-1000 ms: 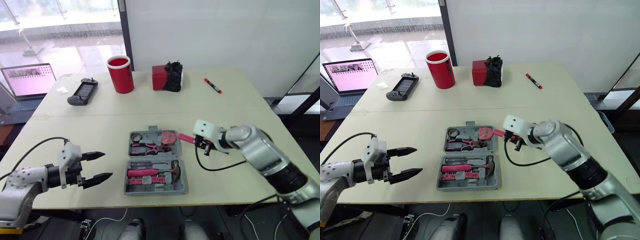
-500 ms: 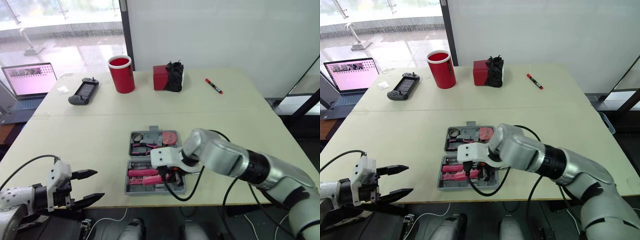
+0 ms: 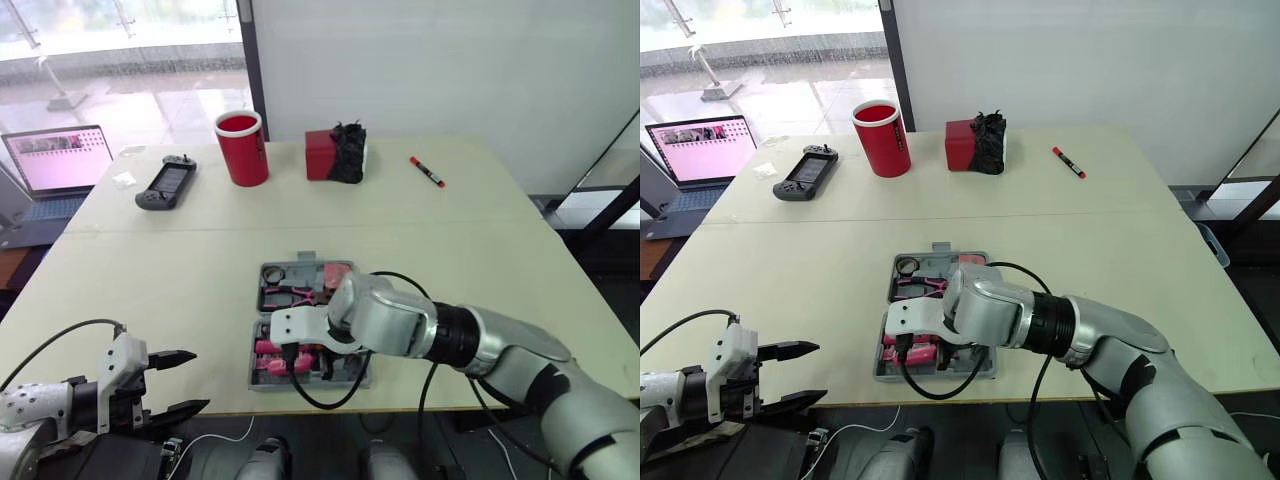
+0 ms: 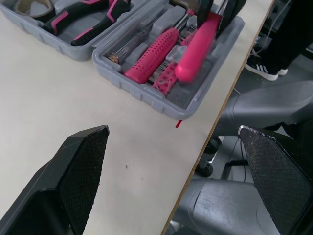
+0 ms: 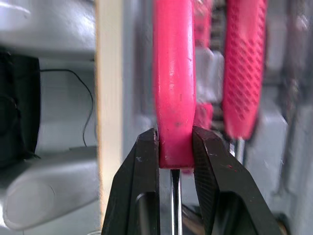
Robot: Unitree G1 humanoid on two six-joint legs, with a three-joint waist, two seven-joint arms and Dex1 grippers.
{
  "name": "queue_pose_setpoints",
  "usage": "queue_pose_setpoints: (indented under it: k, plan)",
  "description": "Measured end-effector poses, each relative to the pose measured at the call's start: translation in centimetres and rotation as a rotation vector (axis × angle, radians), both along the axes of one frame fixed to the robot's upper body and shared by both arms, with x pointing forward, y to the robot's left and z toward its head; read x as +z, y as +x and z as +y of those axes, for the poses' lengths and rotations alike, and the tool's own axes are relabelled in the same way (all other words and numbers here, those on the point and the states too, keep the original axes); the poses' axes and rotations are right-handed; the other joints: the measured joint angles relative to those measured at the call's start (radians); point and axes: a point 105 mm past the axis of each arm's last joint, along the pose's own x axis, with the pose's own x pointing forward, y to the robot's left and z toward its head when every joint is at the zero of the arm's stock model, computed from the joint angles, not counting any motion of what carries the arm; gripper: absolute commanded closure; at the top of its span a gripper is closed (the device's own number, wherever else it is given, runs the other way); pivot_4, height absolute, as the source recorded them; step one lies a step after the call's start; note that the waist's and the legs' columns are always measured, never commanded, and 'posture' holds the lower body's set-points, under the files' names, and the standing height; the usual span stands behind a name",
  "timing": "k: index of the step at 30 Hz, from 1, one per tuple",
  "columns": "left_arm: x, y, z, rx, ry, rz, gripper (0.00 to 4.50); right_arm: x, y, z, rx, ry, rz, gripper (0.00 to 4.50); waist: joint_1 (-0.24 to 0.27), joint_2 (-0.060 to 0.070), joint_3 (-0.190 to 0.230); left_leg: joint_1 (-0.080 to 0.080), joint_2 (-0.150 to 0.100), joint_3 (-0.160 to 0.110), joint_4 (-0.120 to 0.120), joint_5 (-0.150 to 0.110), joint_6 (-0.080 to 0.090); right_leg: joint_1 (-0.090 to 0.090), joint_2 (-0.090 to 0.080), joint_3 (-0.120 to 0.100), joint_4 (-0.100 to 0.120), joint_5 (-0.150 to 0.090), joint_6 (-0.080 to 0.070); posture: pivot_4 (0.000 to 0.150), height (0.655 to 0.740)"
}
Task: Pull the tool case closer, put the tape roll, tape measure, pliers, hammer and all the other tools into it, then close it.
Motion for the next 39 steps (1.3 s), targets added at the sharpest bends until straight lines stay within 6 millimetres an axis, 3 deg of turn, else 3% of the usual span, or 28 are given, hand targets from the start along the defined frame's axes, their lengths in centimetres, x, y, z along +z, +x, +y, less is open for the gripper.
queue_pose_setpoints:
  k: [22, 24, 28, 32, 36, 39]
  plan:
    - [0.7, -0.3, 0.0, -0.005, 0.038, -0.004, 0.00, -1.5, -0.5, 1.8, -0.007, 0.020, -0.015, 4.09, 0.000, 0.000, 0.000, 0.000, 0.000, 0.000, 0.000, 0.000, 0.000, 0.000, 0.000, 0.000, 0.000, 0.000, 0.000, 0.150, 0.7400]
    - [0.7, -0.3, 0.0, -0.001, 0.039, -0.002, 0.00, -1.6, -0.6, 1.8, -0.010, 0.024, -0.011, 3.06, 0.000, 0.000, 0.000, 0.000, 0.000, 0.000, 0.000, 0.000, 0.000, 0.000, 0.000, 0.000, 0.000, 0.000, 0.000, 0.150, 0.7400]
    - [0.9, 0.0, 0.0, 0.003, 0.038, -0.007, 0.00, -0.3, -0.5, 2.0, -0.026, 0.084, 0.012, 3.06, 0.002, 0.000, 0.000, 0.000, 0.000, 0.000, 0.000, 0.000, 0.000, 0.000, 0.001, 0.000, 0.000, 0.000, 0.000, 0.150, 0.7400]
    - [1.3, 0.5, -0.1, -0.001, 0.042, -0.026, 0.00, 2.9, 0.0, 1.6, -0.048, 0.200, 0.002, 3.06, 0.002, 0.000, 0.000, 0.000, 0.000, 0.000, 0.000, 0.000, 0.000, 0.000, 0.000, 0.000, 0.000, 0.000, 0.000, 0.150, 0.7400]
    - [1.6, 1.0, -0.2, -0.004, 0.040, -0.040, 0.00, 2.5, 0.3, 0.4, -0.086, 0.190, 0.014, 3.06, 0.001, 0.000, 0.000, 0.000, 0.000, 0.000, 0.000, 0.000, 0.000, 0.000, 0.000, 0.000, 0.000, 0.000, 0.000, 0.150, 0.7400]
    - [1.8, 1.5, -0.6, -0.017, 0.031, -0.052, 0.00, 3.0, 0.0, 1.3, -0.108, 0.325, 0.077, 3.06, 0.000, 0.000, 0.000, 0.000, 0.000, 0.000, -0.001, 0.000, 0.000, 0.000, 0.001, 0.001, 0.000, 0.000, 0.000, 0.150, 0.7400]
